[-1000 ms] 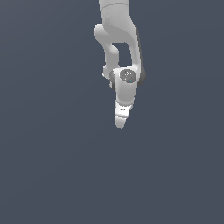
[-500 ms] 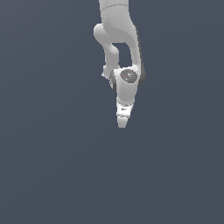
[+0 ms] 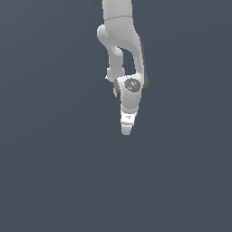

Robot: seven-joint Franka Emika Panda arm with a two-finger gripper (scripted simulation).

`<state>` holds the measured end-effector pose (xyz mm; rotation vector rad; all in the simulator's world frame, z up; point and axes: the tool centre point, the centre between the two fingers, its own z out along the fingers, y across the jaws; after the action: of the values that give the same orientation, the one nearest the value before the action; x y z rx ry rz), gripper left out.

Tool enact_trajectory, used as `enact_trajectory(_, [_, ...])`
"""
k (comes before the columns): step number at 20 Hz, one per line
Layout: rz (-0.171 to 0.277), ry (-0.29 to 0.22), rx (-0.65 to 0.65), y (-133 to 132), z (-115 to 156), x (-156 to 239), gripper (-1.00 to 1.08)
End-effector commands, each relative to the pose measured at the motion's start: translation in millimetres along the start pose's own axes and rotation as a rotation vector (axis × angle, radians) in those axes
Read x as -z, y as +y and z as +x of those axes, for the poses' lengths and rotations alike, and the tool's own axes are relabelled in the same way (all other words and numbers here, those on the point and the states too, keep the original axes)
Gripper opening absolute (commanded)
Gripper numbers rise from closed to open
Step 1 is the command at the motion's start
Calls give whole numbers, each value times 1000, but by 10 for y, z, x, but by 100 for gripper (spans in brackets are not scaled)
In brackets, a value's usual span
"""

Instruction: Pick up the object and move it to a goal position.

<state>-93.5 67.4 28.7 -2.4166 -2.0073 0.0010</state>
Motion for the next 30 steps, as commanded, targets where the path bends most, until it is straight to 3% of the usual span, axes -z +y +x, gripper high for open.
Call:
enact_trajectory(1, [0,0,1,-2,0,-104,100])
enact_trajectory(7, [0,0,2,0,-1,-201,100])
enact_trajectory(8, [0,0,2,0,-1,-201,-100])
enact_trajectory(21, [-1,0,5,-9,-8,-176,-100])
enact_trajectory(30, [-1,0,5,-22,-376,59,-100])
